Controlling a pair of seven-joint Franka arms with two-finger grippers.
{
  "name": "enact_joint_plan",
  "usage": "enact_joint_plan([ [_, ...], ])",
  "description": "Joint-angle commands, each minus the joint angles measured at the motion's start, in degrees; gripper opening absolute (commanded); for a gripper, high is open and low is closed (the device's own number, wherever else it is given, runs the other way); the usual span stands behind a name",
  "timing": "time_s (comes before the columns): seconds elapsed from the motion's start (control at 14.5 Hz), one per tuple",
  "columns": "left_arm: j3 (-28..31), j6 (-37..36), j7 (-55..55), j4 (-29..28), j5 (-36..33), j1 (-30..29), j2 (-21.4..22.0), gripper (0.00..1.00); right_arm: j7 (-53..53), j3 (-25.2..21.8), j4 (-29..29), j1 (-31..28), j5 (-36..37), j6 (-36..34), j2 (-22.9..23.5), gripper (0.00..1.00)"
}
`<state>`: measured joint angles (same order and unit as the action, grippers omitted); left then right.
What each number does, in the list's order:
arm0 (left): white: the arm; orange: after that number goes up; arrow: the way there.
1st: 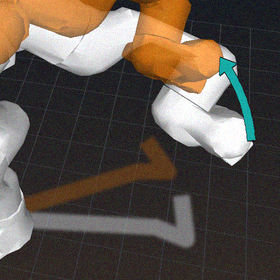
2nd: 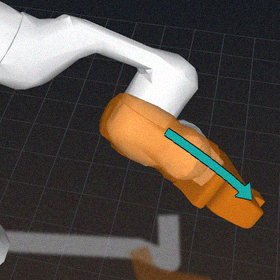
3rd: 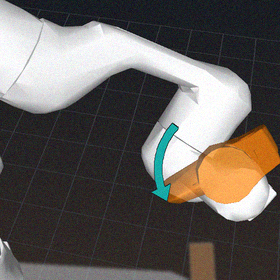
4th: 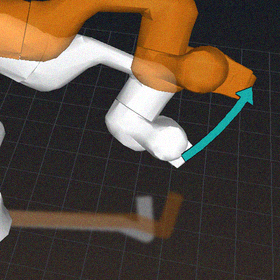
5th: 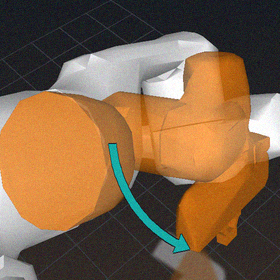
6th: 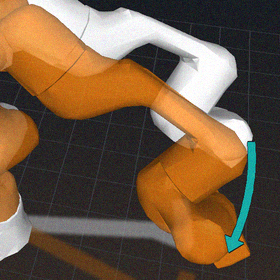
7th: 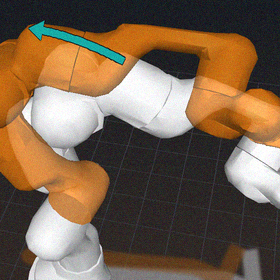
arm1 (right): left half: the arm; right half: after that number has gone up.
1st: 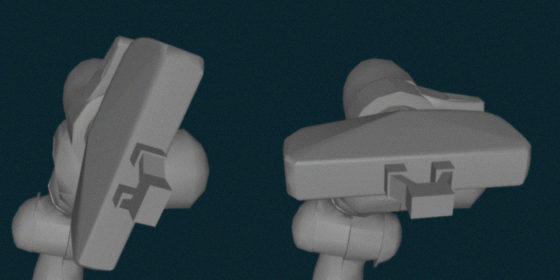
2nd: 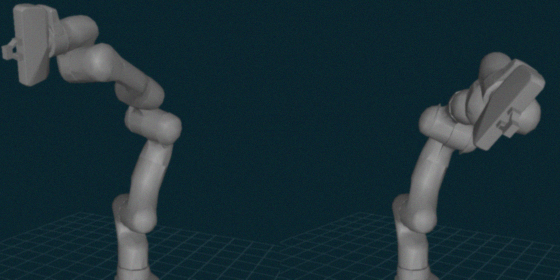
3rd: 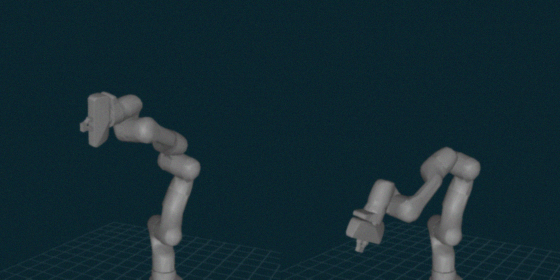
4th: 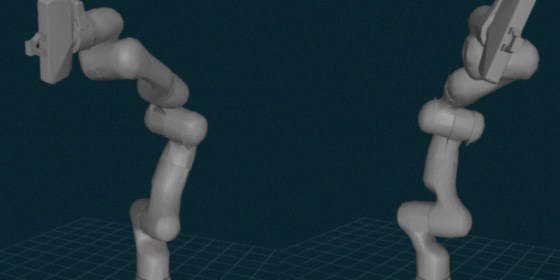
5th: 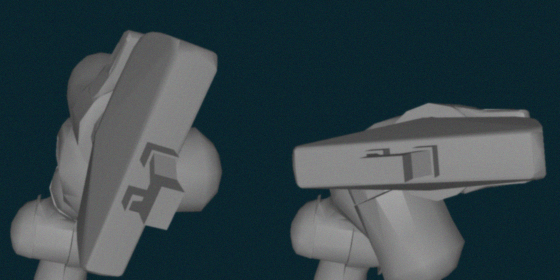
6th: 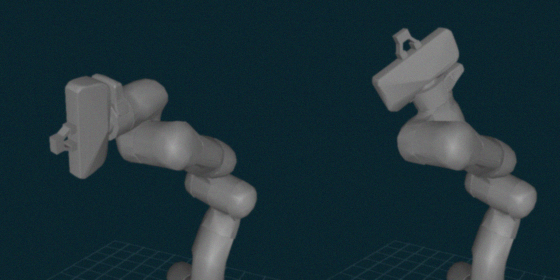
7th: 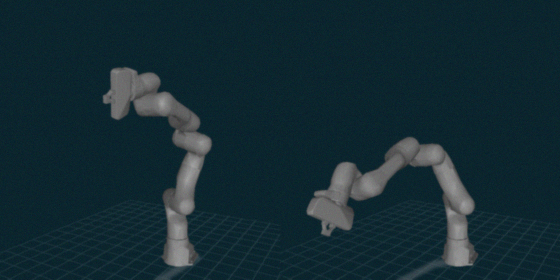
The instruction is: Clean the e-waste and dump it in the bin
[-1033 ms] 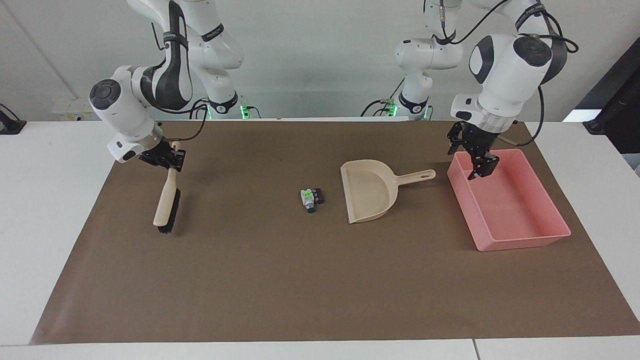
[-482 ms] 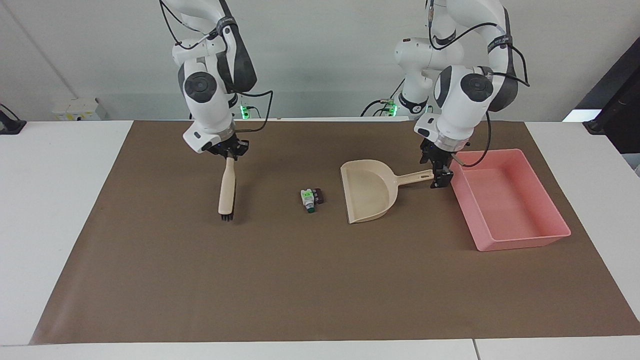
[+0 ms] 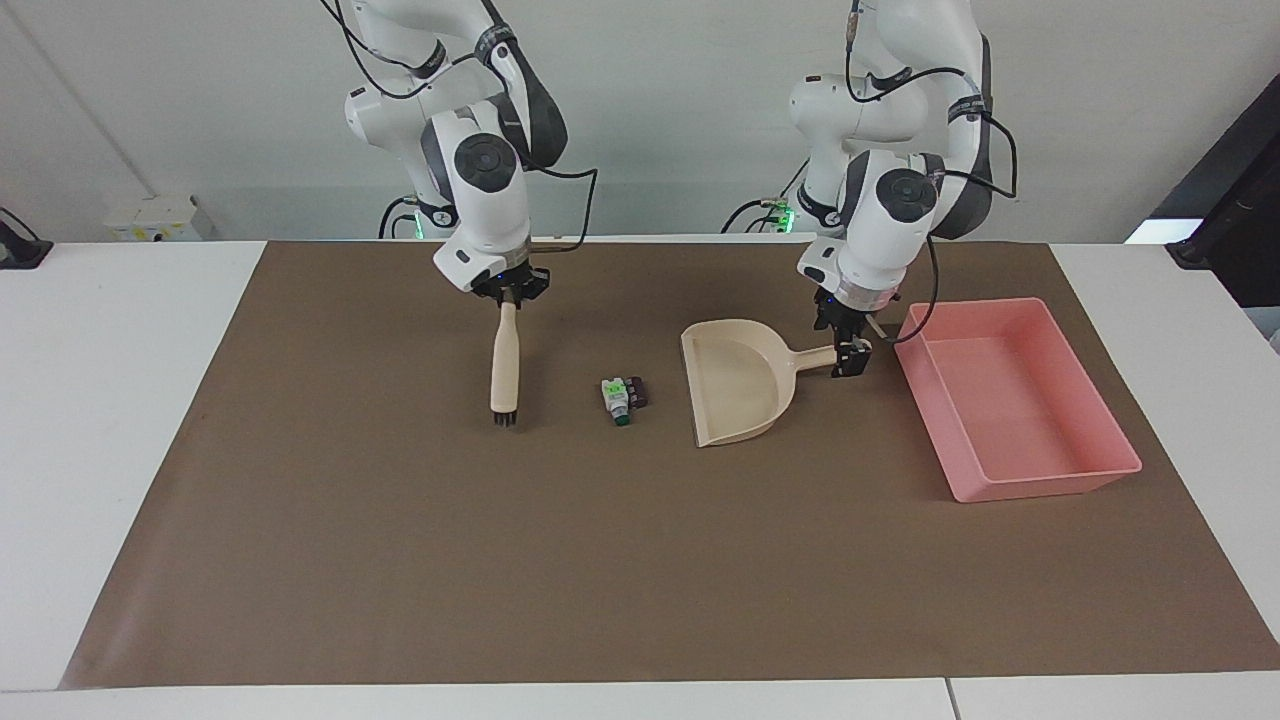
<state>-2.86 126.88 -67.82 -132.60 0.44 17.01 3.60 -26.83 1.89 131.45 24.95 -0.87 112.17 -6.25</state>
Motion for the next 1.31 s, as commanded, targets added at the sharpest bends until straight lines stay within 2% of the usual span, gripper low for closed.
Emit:
enact_joint_plan([
  [0.0,0.66,2.67,1.64,-2.83,0.09,2.93,1.68,0.98,-1.64,-0.04,0.04,1.24,-0.01,2.69,1.06,0.00],
  [0.28,0.66,3.63,2.52,-4.15,0.09,3.38,1.68,0.93,-1.56,0.14,-0.23,3.43,-0.01,5.94,2.37,0.00],
  [0.41,0.66,4.86,2.43,-5.55,0.09,3.38,2.03,0.81,-1.47,0.14,-0.23,3.52,-0.01,6.83,2.64,0.00],
  [0.48,0.66,4.96,2.43,-5.65,0.09,3.38,2.03,0.72,-1.47,0.14,-0.31,3.70,-0.01,6.92,2.64,0.00],
  [0.62,0.66,4.78,2.26,-5.65,0.09,3.38,2.03,0.30,-1.21,0.14,-0.23,3.79,-0.01,7.36,2.73,0.00],
  [0.76,0.66,4.52,2.08,-5.21,0.09,3.99,1.94,0.08,-1.20,0.14,-0.23,3.79,-0.10,7.36,2.73,0.00],
  [0.83,0.66,4.43,2.08,-5.12,0.09,4.26,1.94,0.00,-1.12,0.14,-0.23,3.79,-0.19,7.71,2.73,0.00],
  [1.1,0.75,2.51,2.17,-1.97,0.09,4.26,0.89,0.00,0.98,0.14,-0.31,3.09,-0.27,9.91,3.43,0.00],
  [1.24,0.75,0.48,2.26,-0.82,0.00,4.35,0.36,0.00,0.99,0.14,-2.41,3.87,-0.27,9.38,6.58,0.00],
])
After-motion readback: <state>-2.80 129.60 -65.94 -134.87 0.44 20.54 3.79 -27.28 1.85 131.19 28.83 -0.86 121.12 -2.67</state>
